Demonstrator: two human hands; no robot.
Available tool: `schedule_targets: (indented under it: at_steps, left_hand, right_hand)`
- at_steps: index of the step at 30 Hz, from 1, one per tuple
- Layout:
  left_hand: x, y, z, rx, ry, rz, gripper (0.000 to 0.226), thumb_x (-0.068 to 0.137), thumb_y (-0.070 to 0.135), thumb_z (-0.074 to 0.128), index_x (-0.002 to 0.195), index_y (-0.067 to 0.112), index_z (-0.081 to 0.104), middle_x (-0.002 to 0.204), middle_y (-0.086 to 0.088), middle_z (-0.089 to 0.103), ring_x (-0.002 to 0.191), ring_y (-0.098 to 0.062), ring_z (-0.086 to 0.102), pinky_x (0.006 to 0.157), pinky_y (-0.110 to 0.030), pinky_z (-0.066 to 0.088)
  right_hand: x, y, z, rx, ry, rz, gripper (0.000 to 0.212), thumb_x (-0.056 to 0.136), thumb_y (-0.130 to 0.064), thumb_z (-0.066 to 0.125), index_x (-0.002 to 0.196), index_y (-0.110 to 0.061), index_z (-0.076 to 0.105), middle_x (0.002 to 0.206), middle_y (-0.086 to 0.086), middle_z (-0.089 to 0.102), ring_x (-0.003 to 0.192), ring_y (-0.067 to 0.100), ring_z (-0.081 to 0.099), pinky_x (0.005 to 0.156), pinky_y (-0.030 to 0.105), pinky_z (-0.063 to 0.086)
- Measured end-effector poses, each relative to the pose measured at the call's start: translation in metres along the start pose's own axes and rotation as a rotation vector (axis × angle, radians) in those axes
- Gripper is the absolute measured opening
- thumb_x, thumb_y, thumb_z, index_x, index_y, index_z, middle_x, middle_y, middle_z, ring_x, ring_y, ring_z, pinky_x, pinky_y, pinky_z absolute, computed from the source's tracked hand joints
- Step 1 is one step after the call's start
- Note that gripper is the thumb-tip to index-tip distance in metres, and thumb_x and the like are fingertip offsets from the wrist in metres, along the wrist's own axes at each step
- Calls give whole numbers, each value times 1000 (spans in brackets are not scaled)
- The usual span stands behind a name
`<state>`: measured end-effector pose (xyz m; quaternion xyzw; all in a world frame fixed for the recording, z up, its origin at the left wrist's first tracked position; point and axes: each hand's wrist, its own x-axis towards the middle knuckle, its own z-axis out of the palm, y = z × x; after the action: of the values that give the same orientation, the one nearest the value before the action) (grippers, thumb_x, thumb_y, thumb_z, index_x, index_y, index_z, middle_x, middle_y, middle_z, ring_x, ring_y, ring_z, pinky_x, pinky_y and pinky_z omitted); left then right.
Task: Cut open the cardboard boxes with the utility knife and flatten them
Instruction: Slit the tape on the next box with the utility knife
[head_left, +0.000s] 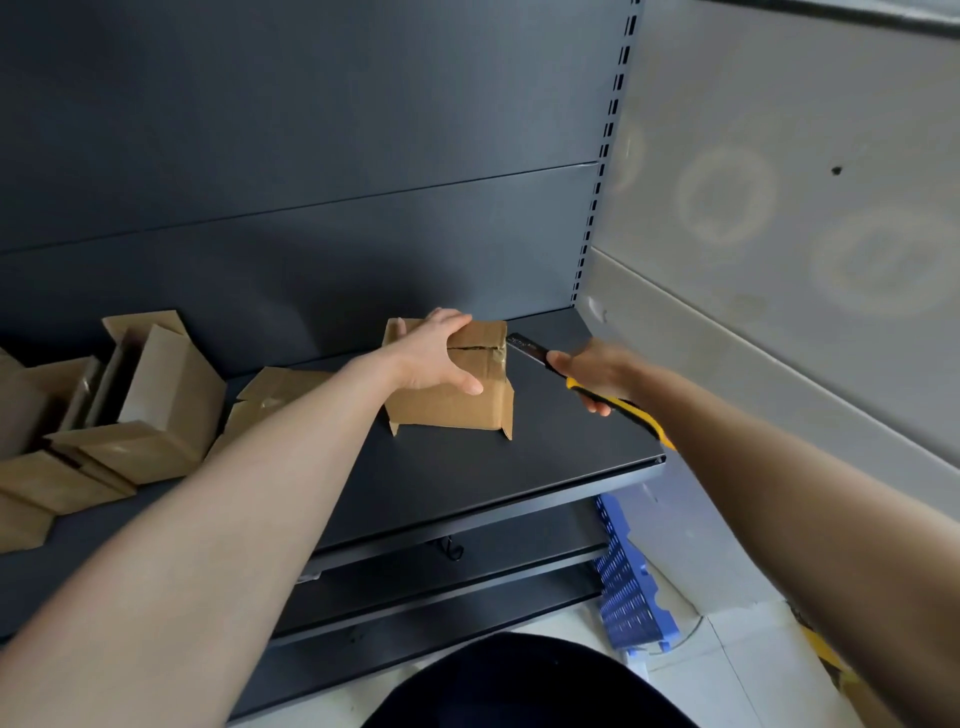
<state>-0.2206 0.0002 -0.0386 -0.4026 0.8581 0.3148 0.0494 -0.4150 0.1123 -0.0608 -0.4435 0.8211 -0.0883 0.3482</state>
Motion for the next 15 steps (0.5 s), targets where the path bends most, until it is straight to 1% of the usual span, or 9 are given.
schedule_targets:
  at_steps: [1,3,6,8,10,12,13,15]
  left_hand:
    - [-1,0,0,-2,0,-2,98,78,32,77,153,25,15,160,7,5,146,-29,-8,116,-48,-1]
    - [0,-3,-1,-3,-4,-14,97,79,31,76,153,25,14,160,7,3,146,-28,-13,115,-49,-5]
    - [5,-7,-3,22,9,-3,96,80,32,74,153,23,13,160,6,2,146,-22,-15,115,-50,-12]
    - [8,-8,-2,46,8,4,96,81,34,73,153,23,12,160,5,2,146,-21,-15,114,-50,-14]
    - [9,-10,-1,42,2,3,95,82,33,73,153,23,11,160,6,0,145,-21,-16,113,-47,-14]
    - [9,-13,0,40,4,27,94,82,34,72,153,23,11,161,7,0,145,-19,-17,114,-45,-14]
    - [9,-14,1,38,8,36,93,82,34,72,153,24,12,161,8,0,145,-19,-17,114,-44,-13]
    - [7,-14,3,13,24,23,89,83,34,71,152,27,17,160,11,1,146,-24,-16,116,-46,-7]
  right_hand:
    - [1,0,4,7,0,-5,63,99,-53,30,64,-7,57,45,3,58,46,17,54,61,29,39]
    - [-1,2,5,41,-86,-1,64,98,-53,30,62,-7,56,47,4,59,46,18,53,65,31,42]
    - [-6,12,-6,9,-234,6,60,98,-54,32,70,-7,56,57,9,58,46,20,50,67,32,44]
    - [-6,20,-10,54,-282,38,57,99,-52,33,74,-6,55,59,9,58,48,20,51,64,31,44]
    - [-1,23,-6,130,-244,91,56,100,-50,33,75,-5,55,59,9,59,49,20,53,61,30,44]
    - [13,22,4,151,-134,149,53,102,-46,32,79,-3,55,61,11,60,52,22,56,59,30,45]
    - [22,20,11,164,-98,167,49,102,-42,32,86,-2,54,65,12,59,54,23,56,60,30,46]
    - [35,12,24,142,-61,168,29,102,-30,36,99,-4,50,74,12,56,59,21,54,62,30,47]
